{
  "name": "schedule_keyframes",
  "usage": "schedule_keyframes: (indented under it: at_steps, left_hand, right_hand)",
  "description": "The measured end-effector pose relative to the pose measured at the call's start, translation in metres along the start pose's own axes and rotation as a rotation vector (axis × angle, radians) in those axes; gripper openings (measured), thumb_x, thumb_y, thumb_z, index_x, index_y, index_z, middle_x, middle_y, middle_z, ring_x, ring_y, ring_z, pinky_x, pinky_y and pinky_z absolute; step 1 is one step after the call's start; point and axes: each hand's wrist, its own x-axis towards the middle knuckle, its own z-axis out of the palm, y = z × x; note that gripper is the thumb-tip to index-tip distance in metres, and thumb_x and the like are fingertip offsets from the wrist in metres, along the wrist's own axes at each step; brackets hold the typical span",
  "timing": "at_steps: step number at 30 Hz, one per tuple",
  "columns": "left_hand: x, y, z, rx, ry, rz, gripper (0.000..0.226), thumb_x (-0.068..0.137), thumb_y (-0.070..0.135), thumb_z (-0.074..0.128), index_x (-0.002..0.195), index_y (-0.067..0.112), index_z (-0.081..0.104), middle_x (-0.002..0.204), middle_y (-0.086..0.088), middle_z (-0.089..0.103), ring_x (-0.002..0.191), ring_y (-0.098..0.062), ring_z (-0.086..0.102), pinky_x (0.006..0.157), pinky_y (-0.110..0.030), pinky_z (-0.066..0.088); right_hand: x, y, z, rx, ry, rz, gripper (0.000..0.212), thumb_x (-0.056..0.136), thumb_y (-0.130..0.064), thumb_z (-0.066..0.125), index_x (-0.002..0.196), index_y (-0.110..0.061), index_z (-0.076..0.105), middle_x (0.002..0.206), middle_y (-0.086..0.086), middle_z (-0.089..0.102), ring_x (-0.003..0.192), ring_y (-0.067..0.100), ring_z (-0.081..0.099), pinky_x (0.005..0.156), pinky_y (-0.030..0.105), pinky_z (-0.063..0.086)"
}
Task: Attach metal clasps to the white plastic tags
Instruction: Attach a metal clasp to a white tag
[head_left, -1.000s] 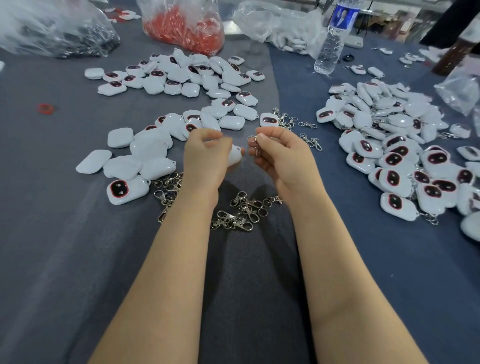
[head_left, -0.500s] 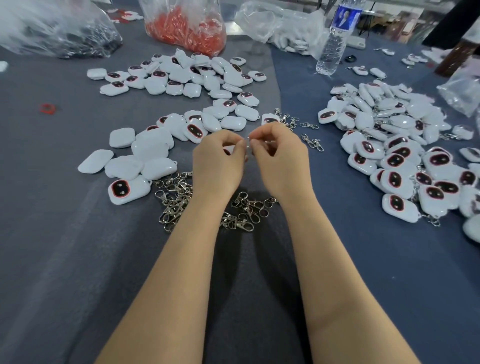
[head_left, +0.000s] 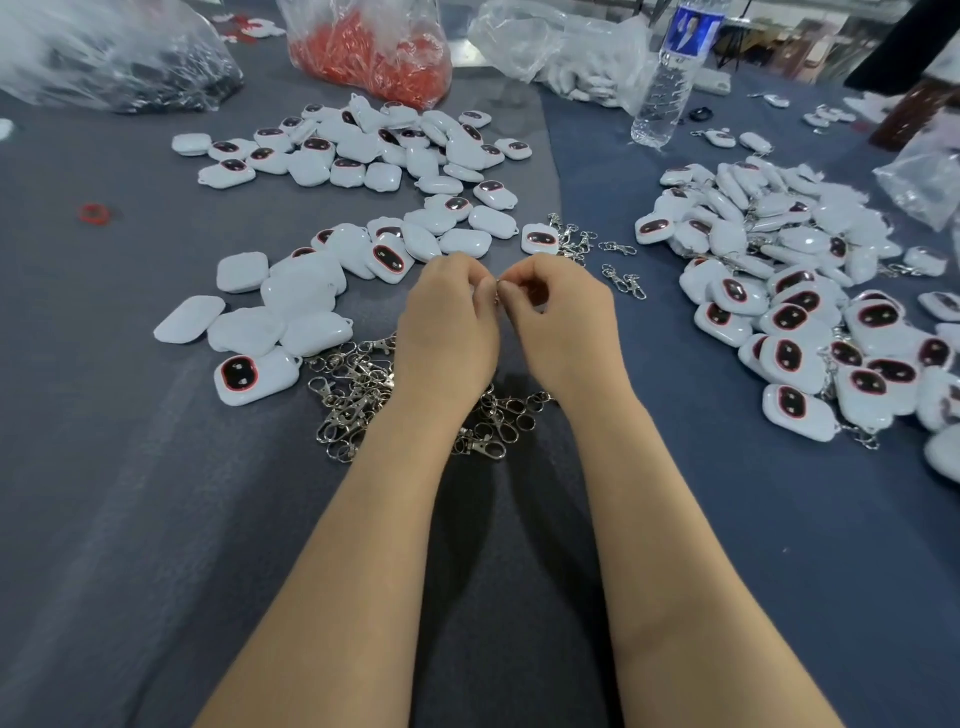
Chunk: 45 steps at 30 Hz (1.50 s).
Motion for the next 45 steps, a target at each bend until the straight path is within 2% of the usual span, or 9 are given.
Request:
schedule_keyframes:
  at_steps: [5,9,14,20,24,29,33,40,45]
  left_hand:
    - [0.0012,-0.0009,-0.0002,-0.096,0.019,-0.017,0.006,0.093,0.02,0.054,0.088,0.019,0.057,0.1,0.001,0.061,0.086,-0.008,0.047,0.069,-0.014,0.027]
    - [0.0004,-0.0028,0.0,-0.078,-0.001,-0.001,0.004,0.09,0.021,0.06,0.087,0.019,0.061,0.103,-0.003,0.062,0.089,-0.008,0.047,0.071,-0.012,0.027]
    - [-0.0001,-0.0022,-0.0001,-0.087,0.025,-0.012,0.005,0.09,0.024,0.058,0.085,0.021,0.06,0.095,0.0,0.064,0.079,-0.011,0.05,0.066,-0.015,0.03]
    - [-0.0005,-0.0022,-0.0003,-0.027,0.02,-0.009,0.007,0.089,0.027,0.058,0.084,0.022,0.059,0.089,0.005,0.062,0.081,-0.011,0.05,0.066,-0.02,0.03]
    - [-0.0008,-0.0009,-0.0006,-0.058,0.008,-0.025,0.01,0.09,0.026,0.057,0.081,0.021,0.058,0.076,0.01,0.058,0.075,-0.006,0.048,0.06,-0.015,0.028]
    - [0.0002,0.0016,-0.0039,-0.185,0.052,-0.062,0.012,0.09,0.02,0.058,0.078,0.018,0.058,0.066,0.015,0.055,0.063,0.004,0.05,0.061,0.001,0.033]
    - [0.0002,0.0012,-0.0038,-0.178,0.023,-0.06,0.013,0.091,0.022,0.058,0.078,0.02,0.06,0.066,0.017,0.056,0.067,-0.001,0.05,0.063,0.0,0.033]
    - [-0.0015,0.0011,-0.0026,-0.101,0.025,-0.015,0.009,0.091,0.026,0.058,0.089,0.02,0.064,0.088,0.01,0.064,0.088,-0.008,0.057,0.073,-0.021,0.038]
    - [-0.0018,-0.0005,-0.0019,-0.06,0.036,0.012,0.008,0.091,0.024,0.057,0.086,0.019,0.061,0.088,0.007,0.063,0.084,-0.009,0.052,0.067,-0.018,0.03]
  right_hand:
    - [0.0013,-0.0006,-0.0041,0.096,-0.015,0.088,0.018,0.09,-0.021,0.06,0.074,-0.026,0.066,0.065,-0.017,0.058,0.065,-0.009,0.051,0.061,0.004,0.036]
    - [0.0011,-0.0023,-0.006,0.203,-0.01,0.142,0.021,0.092,-0.021,0.058,0.074,-0.028,0.066,0.071,-0.014,0.065,0.076,0.004,0.059,0.072,0.02,0.046]
    - [0.0004,-0.0033,-0.0059,0.117,-0.025,0.118,0.017,0.093,-0.021,0.056,0.08,-0.026,0.067,0.069,-0.016,0.061,0.068,-0.002,0.055,0.061,0.005,0.039]
    - [-0.0021,-0.005,-0.001,-0.022,-0.013,0.023,0.014,0.095,-0.014,0.051,0.091,-0.014,0.064,0.09,-0.001,0.064,0.087,0.016,0.055,0.077,0.027,0.043]
    - [-0.0025,-0.0083,0.0002,0.194,0.032,0.056,0.012,0.091,-0.007,0.055,0.09,-0.017,0.062,0.079,-0.009,0.059,0.071,-0.002,0.054,0.064,0.004,0.038]
    - [-0.0015,-0.0078,-0.0004,0.377,0.039,0.113,0.013,0.089,-0.006,0.06,0.092,-0.019,0.058,0.079,-0.008,0.059,0.063,-0.005,0.053,0.06,0.005,0.041]
    - [-0.0015,-0.0069,0.0002,0.343,0.057,0.097,0.011,0.087,-0.004,0.061,0.088,-0.015,0.06,0.075,-0.009,0.058,0.061,-0.008,0.052,0.06,0.005,0.04]
    - [-0.0037,-0.0053,0.001,0.177,0.051,0.019,0.021,0.088,0.0,0.052,0.084,-0.02,0.058,0.082,-0.001,0.06,0.066,0.0,0.049,0.06,0.006,0.038]
    - [-0.0039,-0.0058,0.0018,0.224,0.063,0.018,0.019,0.089,-0.001,0.054,0.088,-0.02,0.057,0.085,-0.001,0.059,0.068,0.0,0.049,0.064,0.005,0.04]
